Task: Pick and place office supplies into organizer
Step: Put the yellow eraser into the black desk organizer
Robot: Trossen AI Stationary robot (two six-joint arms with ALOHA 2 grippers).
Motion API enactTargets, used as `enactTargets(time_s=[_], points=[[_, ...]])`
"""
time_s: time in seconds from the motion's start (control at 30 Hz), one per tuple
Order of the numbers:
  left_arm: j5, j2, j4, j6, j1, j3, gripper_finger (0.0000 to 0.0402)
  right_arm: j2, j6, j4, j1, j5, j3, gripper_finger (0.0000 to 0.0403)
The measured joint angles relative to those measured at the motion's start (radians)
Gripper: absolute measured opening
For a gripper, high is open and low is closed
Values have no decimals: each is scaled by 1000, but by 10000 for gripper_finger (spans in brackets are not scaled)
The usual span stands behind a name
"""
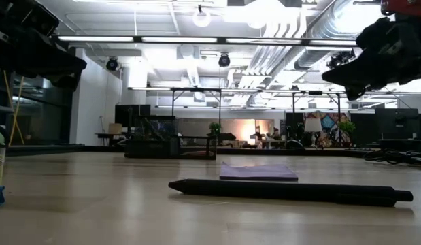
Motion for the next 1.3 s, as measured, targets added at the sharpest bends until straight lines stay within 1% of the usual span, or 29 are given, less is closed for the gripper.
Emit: enactTargets(time_s=[0.17, 0.33, 0.9, 0.93, 1.07, 1.3], points=[[0, 0, 0, 0, 0, 0, 1, -118, -18, -98, 0, 1, 0, 0], [0, 0, 0, 0, 0, 0, 1, -175, -19, -141, 0, 1, 0, 0], [0, 0, 0, 3, 0, 0, 1, -177, -19, -141, 0, 1, 0, 2], [0, 0, 0, 16, 0, 0, 1, -177, -19, -141, 0, 1, 0, 2], [-15, -1, 31, 164, 0, 0, 1, -177, -19, -141, 0, 1, 0, 2], [-12, -1, 25, 166, 0, 0, 1, -177, -19, -141, 0, 1, 0, 3]])
